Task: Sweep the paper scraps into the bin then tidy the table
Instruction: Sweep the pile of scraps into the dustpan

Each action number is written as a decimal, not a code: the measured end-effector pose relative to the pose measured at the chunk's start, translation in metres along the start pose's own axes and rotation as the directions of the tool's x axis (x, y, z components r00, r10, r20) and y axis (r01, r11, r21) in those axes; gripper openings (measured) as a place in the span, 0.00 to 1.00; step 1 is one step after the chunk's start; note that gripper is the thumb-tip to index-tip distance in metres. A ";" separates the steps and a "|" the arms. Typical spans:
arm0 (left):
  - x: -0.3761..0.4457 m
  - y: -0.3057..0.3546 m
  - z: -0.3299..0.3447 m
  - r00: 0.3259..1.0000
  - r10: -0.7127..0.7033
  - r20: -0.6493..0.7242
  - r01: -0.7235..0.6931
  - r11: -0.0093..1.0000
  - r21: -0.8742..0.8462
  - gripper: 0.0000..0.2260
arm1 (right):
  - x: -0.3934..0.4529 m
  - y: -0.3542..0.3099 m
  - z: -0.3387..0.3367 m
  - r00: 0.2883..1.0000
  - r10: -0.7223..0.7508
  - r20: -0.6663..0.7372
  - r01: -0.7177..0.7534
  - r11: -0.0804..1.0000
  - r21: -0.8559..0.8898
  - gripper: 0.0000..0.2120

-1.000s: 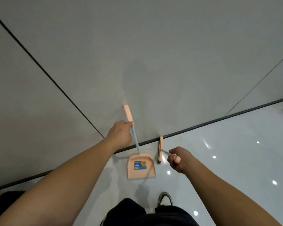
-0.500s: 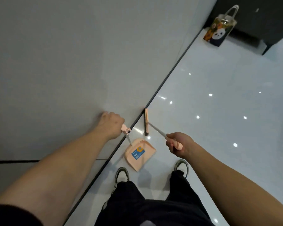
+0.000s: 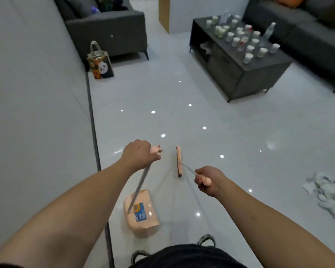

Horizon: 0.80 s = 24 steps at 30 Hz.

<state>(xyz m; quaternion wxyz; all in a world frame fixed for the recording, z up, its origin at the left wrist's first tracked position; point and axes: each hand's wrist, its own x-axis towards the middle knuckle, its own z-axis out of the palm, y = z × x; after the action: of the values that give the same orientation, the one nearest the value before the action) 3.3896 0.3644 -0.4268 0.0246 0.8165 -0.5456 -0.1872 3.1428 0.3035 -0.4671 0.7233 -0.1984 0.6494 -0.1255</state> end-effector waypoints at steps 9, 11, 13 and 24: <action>0.053 0.261 0.043 0.907 0.382 0.179 -0.410 0.897 0.162 0.17 | -0.023 -0.023 -0.229 0.975 -0.050 -0.215 0.135 0.906 0.402 0.03; 0.060 0.302 0.053 0.889 0.416 0.190 -0.448 0.877 0.175 0.17 | -0.025 -0.023 -0.265 0.965 -0.033 -0.258 0.150 0.883 0.445 0.04; 0.065 0.356 0.072 0.860 0.468 0.202 -0.503 0.845 0.182 0.17 | -0.029 -0.021 -0.314 0.953 -0.014 -0.303 0.175 0.840 0.514 0.05; 0.118 0.589 0.125 0.719 0.695 0.011 -0.689 0.710 0.149 0.14 | -0.013 -0.016 -0.479 0.819 0.241 -0.520 0.320 0.561 0.764 0.15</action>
<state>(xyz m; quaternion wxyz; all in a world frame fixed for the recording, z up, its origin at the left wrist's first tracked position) 2.8683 0.0409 -0.4320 0.0472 0.5564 -0.8227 -0.1063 2.6690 0.2355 -0.4851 0.4963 0.1959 0.6931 -0.4846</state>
